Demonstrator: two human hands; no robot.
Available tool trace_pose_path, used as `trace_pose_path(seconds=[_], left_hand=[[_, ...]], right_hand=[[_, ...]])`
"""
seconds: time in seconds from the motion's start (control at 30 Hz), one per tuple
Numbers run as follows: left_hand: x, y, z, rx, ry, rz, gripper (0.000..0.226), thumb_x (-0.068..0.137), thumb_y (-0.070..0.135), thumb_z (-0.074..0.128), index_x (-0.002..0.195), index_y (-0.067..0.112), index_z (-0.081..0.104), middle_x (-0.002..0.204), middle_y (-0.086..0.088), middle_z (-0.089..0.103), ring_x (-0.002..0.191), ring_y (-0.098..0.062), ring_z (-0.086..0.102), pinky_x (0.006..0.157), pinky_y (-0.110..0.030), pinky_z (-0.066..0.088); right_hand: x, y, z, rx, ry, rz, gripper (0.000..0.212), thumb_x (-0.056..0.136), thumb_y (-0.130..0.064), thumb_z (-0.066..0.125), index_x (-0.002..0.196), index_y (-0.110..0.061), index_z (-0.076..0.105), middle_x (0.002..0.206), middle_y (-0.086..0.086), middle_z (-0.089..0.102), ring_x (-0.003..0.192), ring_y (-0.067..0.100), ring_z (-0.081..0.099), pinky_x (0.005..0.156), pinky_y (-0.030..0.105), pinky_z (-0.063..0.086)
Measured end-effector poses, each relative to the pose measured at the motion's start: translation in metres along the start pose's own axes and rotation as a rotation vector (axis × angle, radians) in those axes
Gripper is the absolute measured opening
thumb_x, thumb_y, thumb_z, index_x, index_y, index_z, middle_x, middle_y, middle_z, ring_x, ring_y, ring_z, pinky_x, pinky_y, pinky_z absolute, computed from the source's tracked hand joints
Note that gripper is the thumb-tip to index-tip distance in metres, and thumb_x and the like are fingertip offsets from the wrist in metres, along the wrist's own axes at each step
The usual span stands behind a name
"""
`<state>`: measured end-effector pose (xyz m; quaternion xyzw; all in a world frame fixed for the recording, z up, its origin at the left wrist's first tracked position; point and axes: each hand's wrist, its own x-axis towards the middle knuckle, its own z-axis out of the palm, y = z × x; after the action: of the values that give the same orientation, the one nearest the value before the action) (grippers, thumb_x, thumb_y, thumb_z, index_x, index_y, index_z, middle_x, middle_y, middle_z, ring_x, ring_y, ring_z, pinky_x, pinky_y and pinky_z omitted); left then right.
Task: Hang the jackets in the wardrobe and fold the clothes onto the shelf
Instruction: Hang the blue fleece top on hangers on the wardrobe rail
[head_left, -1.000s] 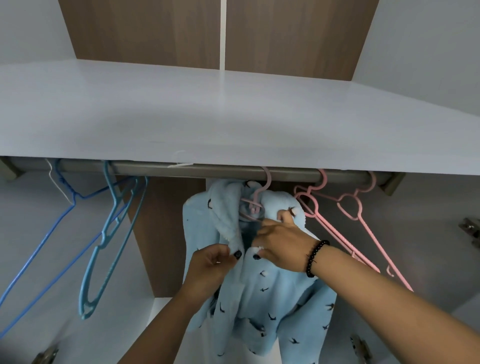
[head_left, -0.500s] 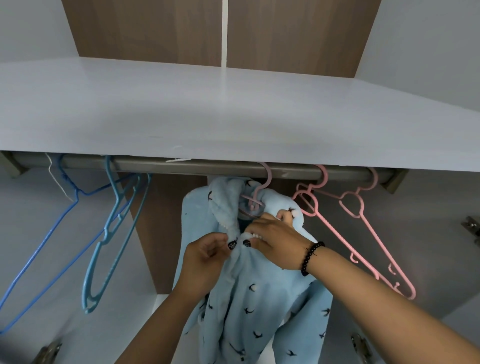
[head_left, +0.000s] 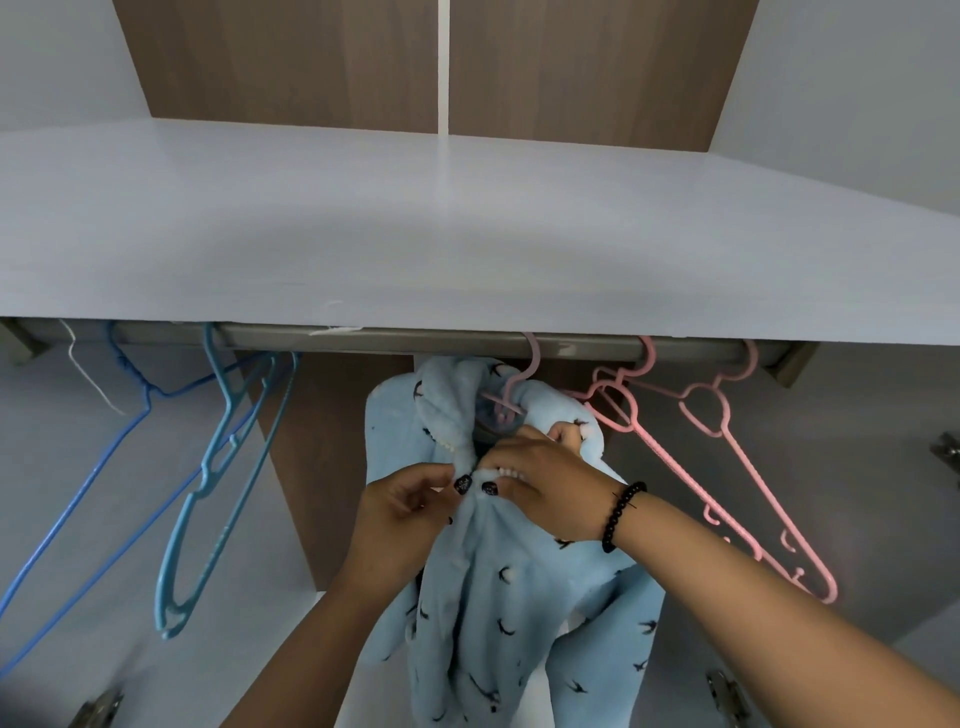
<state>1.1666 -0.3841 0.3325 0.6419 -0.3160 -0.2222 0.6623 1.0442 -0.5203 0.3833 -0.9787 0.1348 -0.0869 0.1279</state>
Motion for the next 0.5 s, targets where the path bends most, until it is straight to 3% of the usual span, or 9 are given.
trace_pose_path(seconds=[0.27,0.5], left_hand=[[0.005,0.0,-0.007,-0.015,-0.038,0.018,0.025,0.081,-0.011,0.067,0.085,0.014,0.071,0.076,0.001,0.074,0.072,-0.01,0.069,0.065,-0.019,0.054],[0.008,0.015,-0.013,-0.117,-0.266,-0.07,0.028,0.085,-0.018,0.055,0.089,0.004,0.072,0.083,-0.009,0.074,0.075,-0.018,0.071,0.066,-0.023,0.056]], right_hand=[[0.004,0.002,0.006,0.01,0.052,0.049,0.018,0.1,-0.029,0.04,0.101,-0.029,0.058,0.093,-0.01,0.056,0.096,0.004,0.039,0.078,0.029,0.011],[0.002,0.006,-0.003,0.064,0.01,-0.007,0.02,0.099,-0.028,0.044,0.106,-0.029,0.063,0.1,-0.014,0.059,0.099,0.001,0.039,0.082,0.026,0.012]])
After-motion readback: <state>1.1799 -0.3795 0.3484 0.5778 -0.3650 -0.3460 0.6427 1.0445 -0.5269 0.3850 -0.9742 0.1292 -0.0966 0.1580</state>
